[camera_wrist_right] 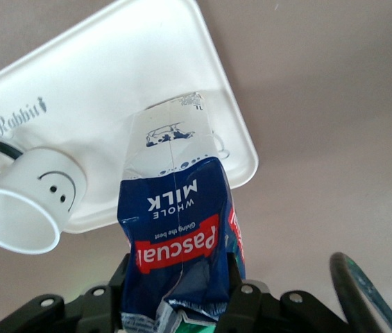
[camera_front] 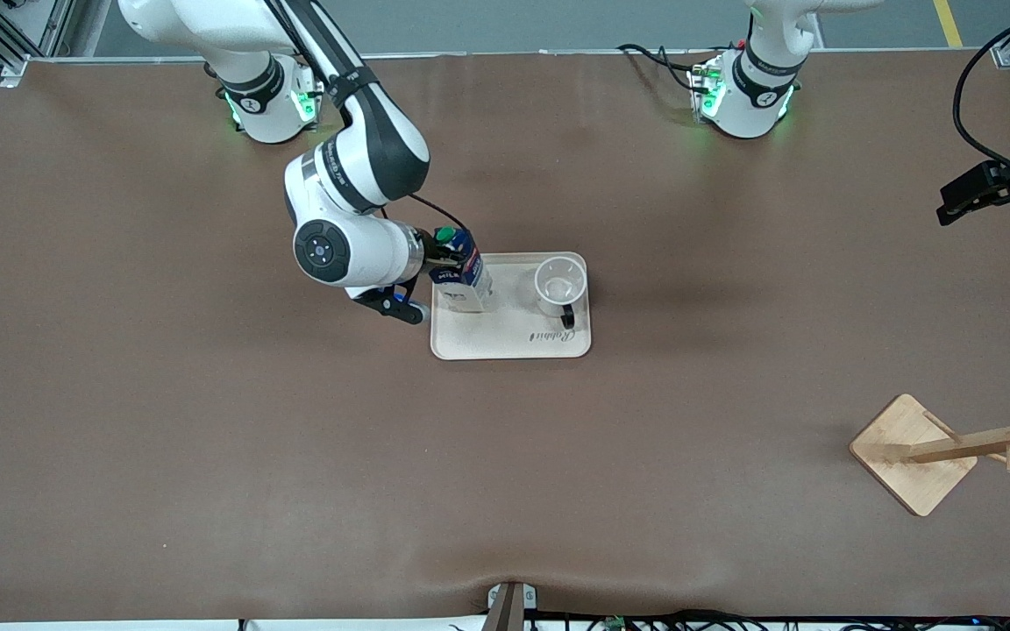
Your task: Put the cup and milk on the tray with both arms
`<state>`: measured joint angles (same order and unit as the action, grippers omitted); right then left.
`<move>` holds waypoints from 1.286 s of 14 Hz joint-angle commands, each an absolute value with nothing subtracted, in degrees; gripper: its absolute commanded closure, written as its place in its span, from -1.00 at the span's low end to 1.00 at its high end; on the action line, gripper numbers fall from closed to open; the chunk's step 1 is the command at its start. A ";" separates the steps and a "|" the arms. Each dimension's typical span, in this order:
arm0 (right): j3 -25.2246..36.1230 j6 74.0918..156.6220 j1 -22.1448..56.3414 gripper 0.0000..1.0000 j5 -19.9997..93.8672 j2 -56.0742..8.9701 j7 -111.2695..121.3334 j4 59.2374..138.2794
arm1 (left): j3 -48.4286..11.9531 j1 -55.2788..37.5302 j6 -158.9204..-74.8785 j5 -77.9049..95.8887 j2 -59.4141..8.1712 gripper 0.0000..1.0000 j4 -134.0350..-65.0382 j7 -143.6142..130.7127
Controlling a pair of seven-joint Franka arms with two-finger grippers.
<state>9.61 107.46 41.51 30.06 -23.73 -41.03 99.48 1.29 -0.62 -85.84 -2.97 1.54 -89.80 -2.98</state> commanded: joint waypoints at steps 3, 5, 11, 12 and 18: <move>10.37 107.75 42.89 -0.99 26.81 -25.22 -43.06 98.26 | 1.23 -0.09 -86.40 -1.93 2.72 -1.00 -90.70 -2.02; 10.37 107.40 43.16 -1.00 27.15 -25.22 -43.68 97.83 | 1.23 0.09 -86.40 -1.93 2.72 -1.00 -90.70 -1.93; 10.55 103.47 41.06 -1.00 27.69 -24.79 -54.38 85.98 | 1.23 0.00 -86.40 -1.93 1.67 -1.00 -89.48 -1.93; 10.55 99.88 38.87 -1.00 27.34 -24.87 -54.40 83.09 | 1.23 0.09 -86.48 -1.93 1.58 -1.00 -89.47 -1.93; 11.77 82.55 29.72 -1.00 26.72 -24.00 -56.86 71.73 | 1.32 0.09 -86.40 -2.02 1.41 -1.00 -88.95 -1.93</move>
<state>11.78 86.11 31.98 27.89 -24.11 -54.16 75.40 1.27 -0.19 -86.35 -2.97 1.49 -89.74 -2.89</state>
